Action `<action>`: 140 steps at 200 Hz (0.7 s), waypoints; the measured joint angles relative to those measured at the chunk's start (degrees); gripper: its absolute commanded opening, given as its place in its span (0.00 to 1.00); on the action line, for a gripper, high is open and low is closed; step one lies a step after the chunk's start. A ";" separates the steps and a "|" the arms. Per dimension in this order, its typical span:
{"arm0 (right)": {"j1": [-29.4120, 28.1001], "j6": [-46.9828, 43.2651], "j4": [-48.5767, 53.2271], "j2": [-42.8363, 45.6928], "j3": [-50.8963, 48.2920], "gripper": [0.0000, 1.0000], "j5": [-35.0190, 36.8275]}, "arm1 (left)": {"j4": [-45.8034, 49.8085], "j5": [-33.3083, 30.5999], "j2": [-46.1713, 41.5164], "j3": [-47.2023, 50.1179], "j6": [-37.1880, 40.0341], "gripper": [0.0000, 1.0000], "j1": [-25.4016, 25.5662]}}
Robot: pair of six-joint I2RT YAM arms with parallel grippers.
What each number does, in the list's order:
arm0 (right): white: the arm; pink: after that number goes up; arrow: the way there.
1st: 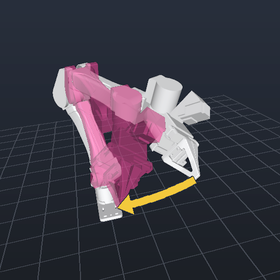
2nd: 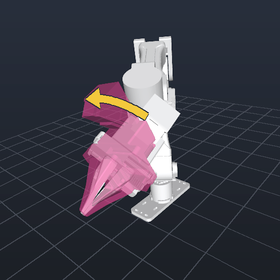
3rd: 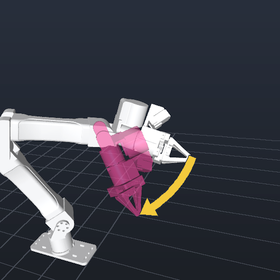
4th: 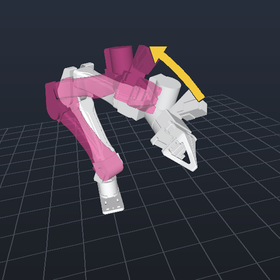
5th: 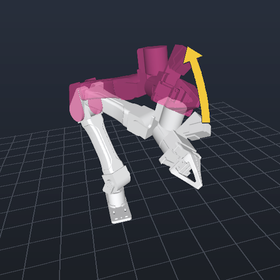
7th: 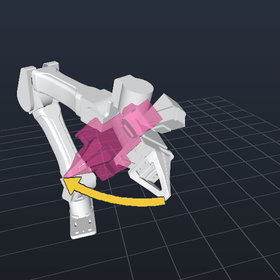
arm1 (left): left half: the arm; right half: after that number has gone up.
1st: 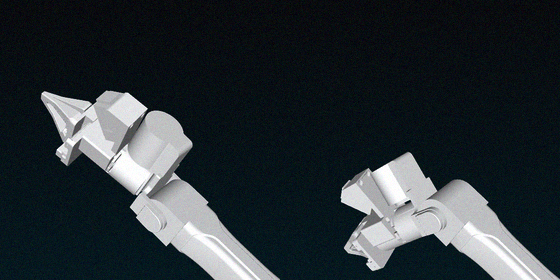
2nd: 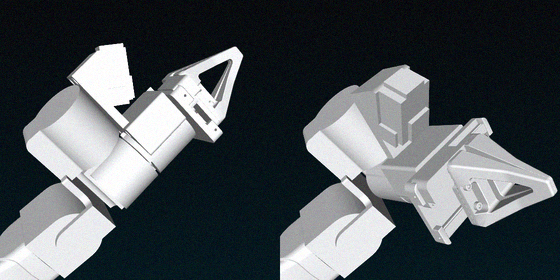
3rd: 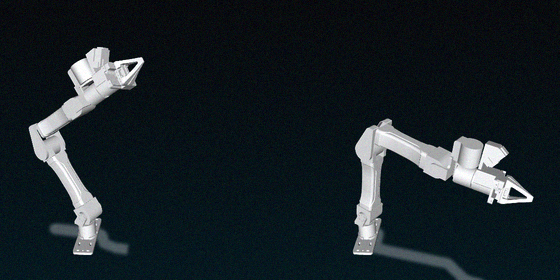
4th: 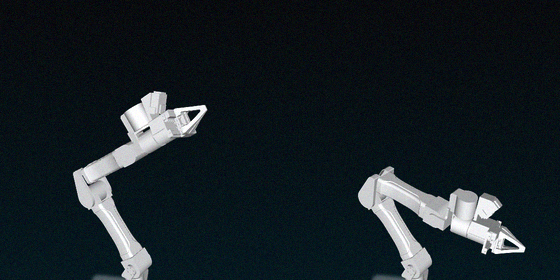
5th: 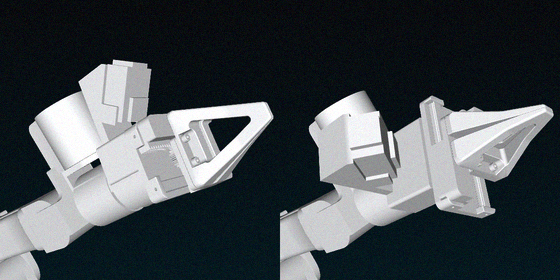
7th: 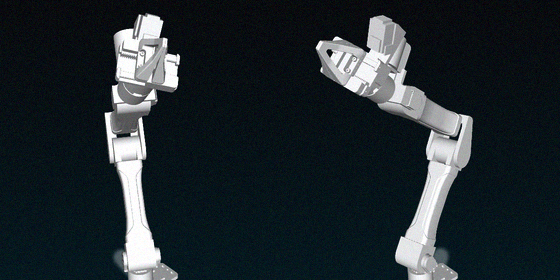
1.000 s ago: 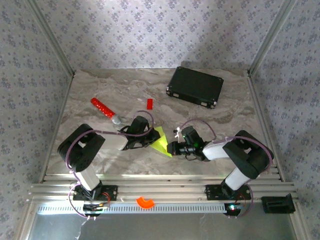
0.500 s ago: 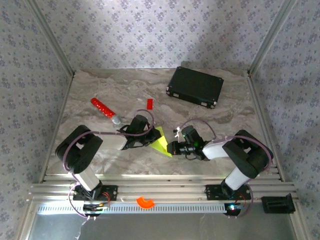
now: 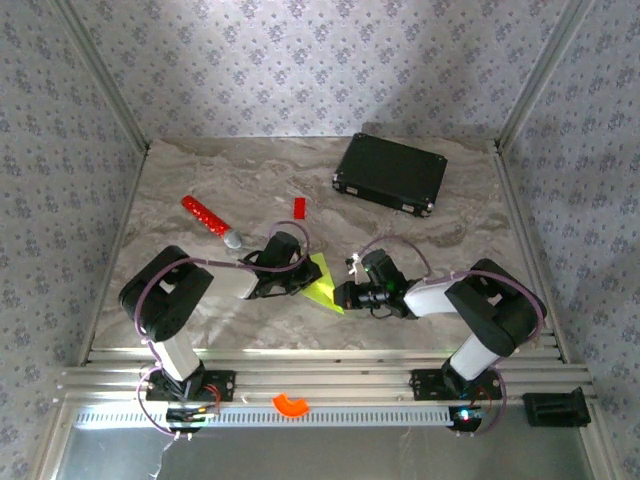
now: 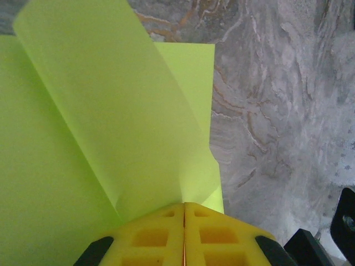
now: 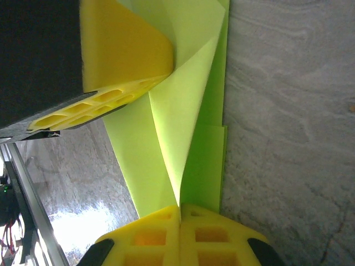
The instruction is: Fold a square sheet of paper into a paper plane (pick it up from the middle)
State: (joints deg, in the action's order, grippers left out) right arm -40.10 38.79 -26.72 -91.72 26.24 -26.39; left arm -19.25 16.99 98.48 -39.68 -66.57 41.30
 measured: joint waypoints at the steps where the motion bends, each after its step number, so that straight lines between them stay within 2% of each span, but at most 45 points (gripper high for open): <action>1: 0.00 0.00 0.02 0.00 0.02 0.00 0.00 | 0.02 -0.02 0.00 0.00 0.00 0.08 0.00; 78: 0.07 -0.66 1.38 -0.11 0.72 0.00 -0.26 | 1.33 -1.01 0.00 -0.22 0.02 0.08 0.13; 140: 0.11 -0.66 2.60 -0.20 1.42 0.05 -0.59 | 3.85 -1.88 0.22 -1.18 0.11 0.07 0.35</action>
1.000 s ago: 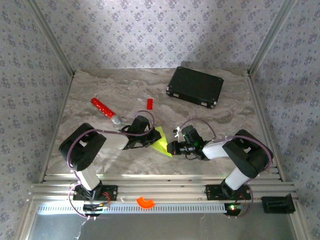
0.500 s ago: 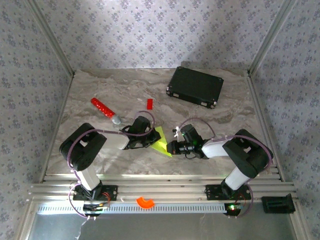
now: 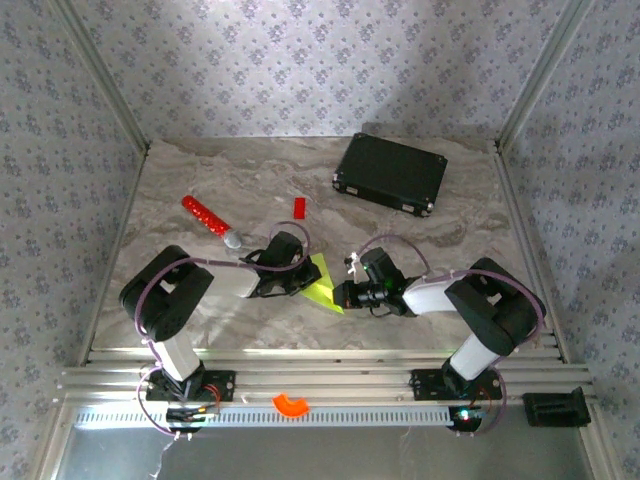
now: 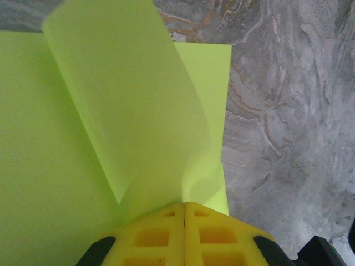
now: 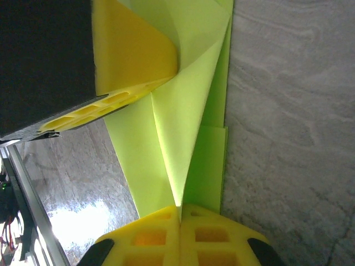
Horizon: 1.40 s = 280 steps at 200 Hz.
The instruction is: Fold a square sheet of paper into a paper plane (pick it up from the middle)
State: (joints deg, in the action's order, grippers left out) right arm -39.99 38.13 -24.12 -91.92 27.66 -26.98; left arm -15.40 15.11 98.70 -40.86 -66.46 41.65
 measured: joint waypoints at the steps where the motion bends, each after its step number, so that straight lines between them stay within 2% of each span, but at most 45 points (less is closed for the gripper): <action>1: 0.00 0.00 0.02 0.00 0.04 0.06 -0.02 | 0.04 0.02 0.00 0.00 0.00 0.07 0.00; 33: 0.00 0.00 1.64 0.31 0.70 0.14 -0.22 | 0.48 -0.11 0.04 -0.02 0.37 0.07 0.00; 55: 0.00 0.02 2.51 0.87 1.07 0.23 -1.05 | 0.46 -0.09 0.11 -0.04 0.79 0.07 0.00; 78: 0.33 0.28 4.90 2.73 1.11 0.27 -2.10 | 0.44 0.07 0.35 -0.26 1.07 0.07 0.00; 115: 2.12 0.13 7.93 5.90 1.20 0.27 -3.98 | 0.39 0.07 0.48 -0.37 1.49 0.07 0.00; 161: 2.73 0.02 8.94 5.11 1.22 0.25 -6.51 | 0.17 0.50 0.74 -0.48 1.49 0.07 -0.02; 176: 2.73 0.20 8.81 4.44 1.22 0.15 -7.13 | 0.17 0.50 0.83 -0.61 1.51 0.07 -0.02; 215: 2.91 0.28 7.23 2.69 0.76 0.05 -8.66 | 0.15 0.50 0.85 -0.61 1.49 0.07 -0.02; 246: 3.28 0.74 1.97 1.16 -2.32 0.06 -9.53 | 0.20 0.92 0.85 -0.61 1.46 0.07 0.04; 280: 3.72 1.99 -0.96 1.01 -3.37 0.15 -10.88 | 0.20 1.14 0.85 -0.61 1.49 0.07 0.00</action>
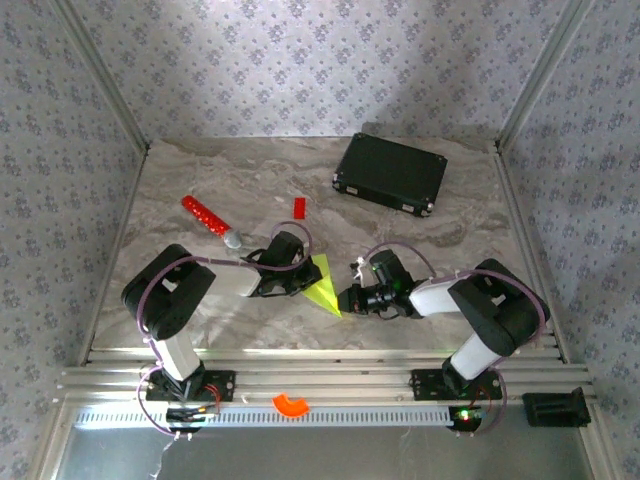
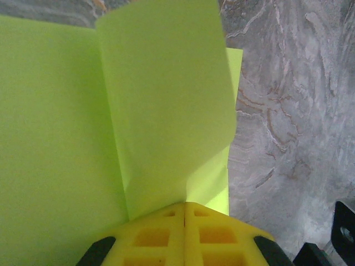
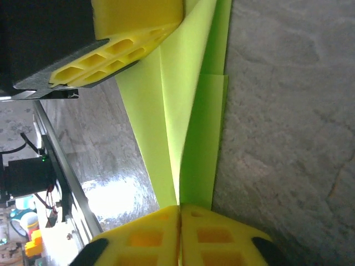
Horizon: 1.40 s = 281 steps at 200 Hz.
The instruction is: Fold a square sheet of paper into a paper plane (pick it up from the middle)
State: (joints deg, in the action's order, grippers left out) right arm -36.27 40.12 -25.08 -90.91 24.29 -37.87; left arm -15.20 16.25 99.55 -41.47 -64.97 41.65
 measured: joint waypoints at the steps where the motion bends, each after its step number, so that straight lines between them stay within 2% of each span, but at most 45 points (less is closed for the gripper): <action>1: 0.02 0.00 -0.04 0.00 0.00 0.16 -0.09 | 0.00 0.00 0.00 0.00 -0.02 0.07 0.00; 67: 0.22 0.11 6.69 2.82 2.71 0.22 -0.24 | 0.00 0.00 0.00 0.00 0.00 0.07 0.00; 91: 0.48 0.17 7.52 2.73 4.81 0.19 0.17 | 0.00 0.00 0.00 0.00 -0.02 0.07 0.00; 123: 0.63 0.26 7.76 1.16 5.99 0.10 0.37 | 0.00 0.00 0.00 0.00 0.00 0.07 0.00; 187: 0.68 0.61 6.25 0.68 1.66 0.09 -0.15 | 0.07 0.59 0.00 0.00 -0.02 0.07 0.00; 239: 0.35 -0.20 7.45 1.84 1.42 0.14 0.11 | 0.07 0.68 0.00 0.00 -0.02 0.07 0.00; 281: -0.24 -1.86 10.97 3.19 1.25 0.07 1.46 | 0.07 0.68 0.00 0.00 -0.02 0.07 0.00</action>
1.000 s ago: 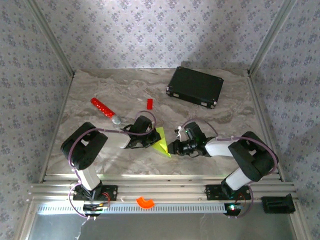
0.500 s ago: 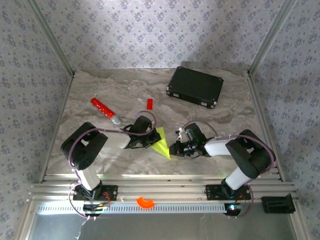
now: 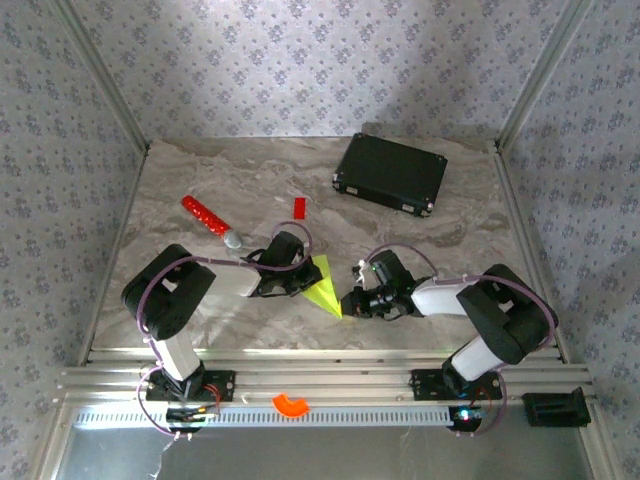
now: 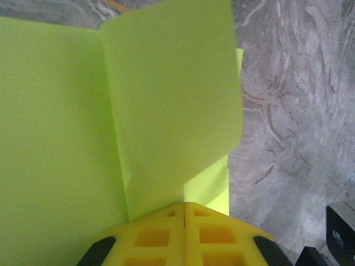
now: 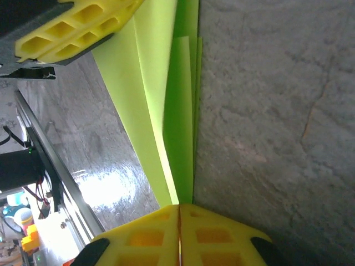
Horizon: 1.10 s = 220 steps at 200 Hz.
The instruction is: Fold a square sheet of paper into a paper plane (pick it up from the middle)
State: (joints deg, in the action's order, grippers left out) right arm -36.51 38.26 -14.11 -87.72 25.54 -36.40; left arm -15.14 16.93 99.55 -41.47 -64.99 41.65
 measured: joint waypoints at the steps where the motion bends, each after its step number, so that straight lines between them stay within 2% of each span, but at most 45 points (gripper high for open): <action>1: -0.02 -0.13 0.00 0.00 0.00 0.07 0.00 | 0.00 0.00 0.00 0.00 0.00 0.06 0.00; 26: -0.44 -0.46 0.55 0.24 0.17 0.10 0.68 | -0.04 0.00 0.00 0.04 0.00 0.06 0.00; 46: -0.74 -0.68 2.51 1.18 0.55 0.16 1.09 | -0.04 0.11 0.00 0.04 0.00 0.07 0.00; 61: -0.76 -0.70 5.84 3.26 0.61 0.21 1.64 | -0.04 0.15 0.00 0.04 0.00 0.06 0.00; 92: 0.09 -0.79 12.57 9.35 2.27 0.25 3.23 | -0.07 0.15 0.00 0.07 0.02 0.06 0.00; 104: 0.72 -0.76 13.33 11.06 3.74 0.23 3.61 | -0.09 0.15 0.00 0.11 0.02 0.06 0.00; 118: 1.22 -0.52 13.31 11.56 5.64 0.13 3.48 | -0.46 0.15 0.00 0.28 0.02 0.06 0.00; 142: 1.44 0.04 12.41 8.35 9.27 0.04 1.90 | -0.59 0.15 0.00 0.33 0.04 0.06 0.00; 220: -3.19 -0.35 15.26 -6.25 19.74 0.01 1.79 | -0.74 0.15 0.00 0.37 0.26 0.06 0.00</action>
State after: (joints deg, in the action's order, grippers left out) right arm -39.70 37.91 1.15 -93.97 45.28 -34.61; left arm -15.88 17.08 99.55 -41.10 -64.73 41.65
